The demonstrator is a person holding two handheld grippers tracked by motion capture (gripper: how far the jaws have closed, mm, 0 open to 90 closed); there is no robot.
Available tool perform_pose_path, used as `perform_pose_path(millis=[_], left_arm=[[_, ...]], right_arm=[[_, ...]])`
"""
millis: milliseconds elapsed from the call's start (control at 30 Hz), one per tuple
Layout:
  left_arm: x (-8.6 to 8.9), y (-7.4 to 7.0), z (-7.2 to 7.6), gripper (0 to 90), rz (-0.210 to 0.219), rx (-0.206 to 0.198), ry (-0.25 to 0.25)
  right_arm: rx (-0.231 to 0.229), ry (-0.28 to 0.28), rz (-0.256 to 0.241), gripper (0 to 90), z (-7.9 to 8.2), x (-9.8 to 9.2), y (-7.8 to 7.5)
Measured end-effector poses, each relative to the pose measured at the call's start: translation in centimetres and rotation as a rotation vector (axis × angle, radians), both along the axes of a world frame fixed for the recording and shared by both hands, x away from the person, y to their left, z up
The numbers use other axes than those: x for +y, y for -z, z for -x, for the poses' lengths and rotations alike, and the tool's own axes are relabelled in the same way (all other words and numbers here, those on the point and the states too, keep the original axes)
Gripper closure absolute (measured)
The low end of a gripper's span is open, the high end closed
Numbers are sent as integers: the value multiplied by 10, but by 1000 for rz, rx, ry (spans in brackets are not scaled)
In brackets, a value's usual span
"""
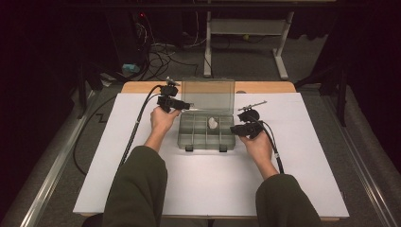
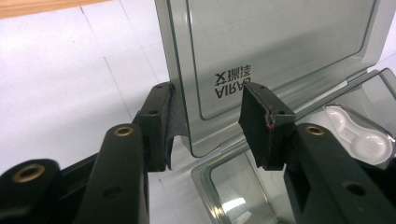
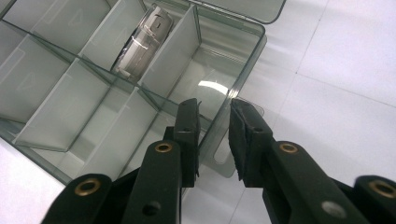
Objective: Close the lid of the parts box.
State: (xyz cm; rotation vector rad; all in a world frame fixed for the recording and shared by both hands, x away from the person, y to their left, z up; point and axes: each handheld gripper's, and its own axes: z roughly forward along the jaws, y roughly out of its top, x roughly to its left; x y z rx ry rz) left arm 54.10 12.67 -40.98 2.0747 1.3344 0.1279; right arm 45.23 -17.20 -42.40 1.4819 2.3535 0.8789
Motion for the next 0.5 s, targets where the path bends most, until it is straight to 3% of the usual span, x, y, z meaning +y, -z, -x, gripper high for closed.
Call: perform_pose_path(millis=[500], left_arm=[[0, -6, 9, 616, -38, -32, 21]], right_arm=[[1, 0, 7, 737, 0, 1, 0]])
